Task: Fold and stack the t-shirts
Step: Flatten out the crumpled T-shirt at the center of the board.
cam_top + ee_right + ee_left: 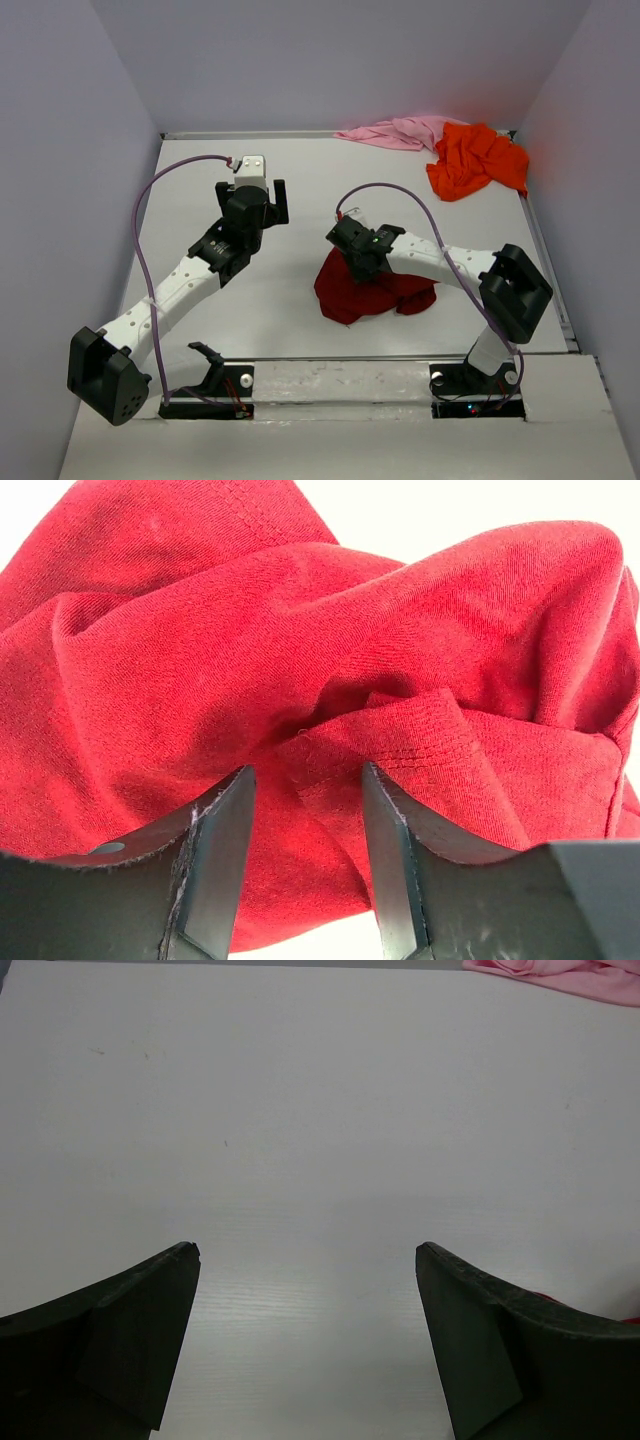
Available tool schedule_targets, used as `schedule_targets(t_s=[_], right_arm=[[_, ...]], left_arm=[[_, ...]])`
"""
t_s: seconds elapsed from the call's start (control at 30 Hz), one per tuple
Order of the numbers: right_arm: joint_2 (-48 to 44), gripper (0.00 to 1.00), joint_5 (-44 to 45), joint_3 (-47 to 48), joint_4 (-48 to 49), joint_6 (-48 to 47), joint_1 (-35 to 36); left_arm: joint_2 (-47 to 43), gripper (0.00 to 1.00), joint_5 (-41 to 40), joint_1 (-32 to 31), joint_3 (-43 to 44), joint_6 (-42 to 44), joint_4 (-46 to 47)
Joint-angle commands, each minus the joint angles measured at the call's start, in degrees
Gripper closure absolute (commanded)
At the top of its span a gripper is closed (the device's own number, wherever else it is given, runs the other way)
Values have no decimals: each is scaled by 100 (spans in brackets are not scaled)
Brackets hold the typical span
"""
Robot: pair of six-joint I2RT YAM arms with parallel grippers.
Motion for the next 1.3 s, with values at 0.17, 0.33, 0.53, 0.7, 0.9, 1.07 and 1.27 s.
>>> schedule_targets(t_s=[0.17, 0.33, 0.53, 0.7, 0.9, 1.07, 1.27], right_arm=[[10, 47, -18, 226, -67, 98, 144], [2, 49, -71, 340, -102, 151, 250], [142, 49, -36, 306, -76, 186, 250], [327, 50, 96, 165, -5, 195, 250], [415, 51, 324, 130, -40, 212, 250], [274, 52, 465, 226, -172, 221, 250], [248, 52, 711, 314, -383, 212, 250]], left_arm=[[-4, 1, -20, 8, 132, 4, 84], [-4, 1, -29, 8, 132, -4, 84], [5, 1, -29, 8, 141, -4, 84], [-13, 1, -20, -1, 123, -4, 84], [-13, 1, -12, 8, 132, -4, 84], [-13, 1, -12, 8, 132, 4, 84], [-22, 1, -3, 8, 132, -4, 84]])
